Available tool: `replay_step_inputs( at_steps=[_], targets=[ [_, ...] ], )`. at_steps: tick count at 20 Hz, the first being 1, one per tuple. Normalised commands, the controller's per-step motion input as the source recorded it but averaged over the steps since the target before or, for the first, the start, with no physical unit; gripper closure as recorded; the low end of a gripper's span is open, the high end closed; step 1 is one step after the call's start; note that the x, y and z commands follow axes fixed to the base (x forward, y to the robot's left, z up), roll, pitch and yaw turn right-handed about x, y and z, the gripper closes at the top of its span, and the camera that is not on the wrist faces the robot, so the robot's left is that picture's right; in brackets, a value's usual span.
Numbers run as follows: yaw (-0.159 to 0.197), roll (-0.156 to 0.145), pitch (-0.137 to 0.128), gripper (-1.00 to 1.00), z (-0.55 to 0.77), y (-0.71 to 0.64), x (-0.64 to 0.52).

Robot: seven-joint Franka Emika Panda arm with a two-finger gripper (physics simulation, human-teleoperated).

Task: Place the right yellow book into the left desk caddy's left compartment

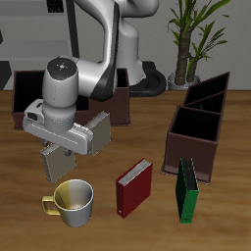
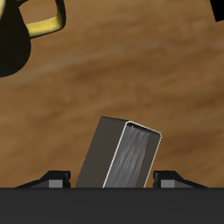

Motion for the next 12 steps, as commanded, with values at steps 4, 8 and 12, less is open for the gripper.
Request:
replay_step_inputs(
  at_steps=[4, 8, 12],
  targets=[
    [-0.026, 0.028, 0.002, 1.00, -0.06, 0.27, 0.12],
    [-0.022, 0.043, -0.005, 1.00, -0.01, 0.28, 0.11],
    [-0.007, 0.005, -0.025, 1.00, 0.24, 0.28, 0.02]
  ],
)
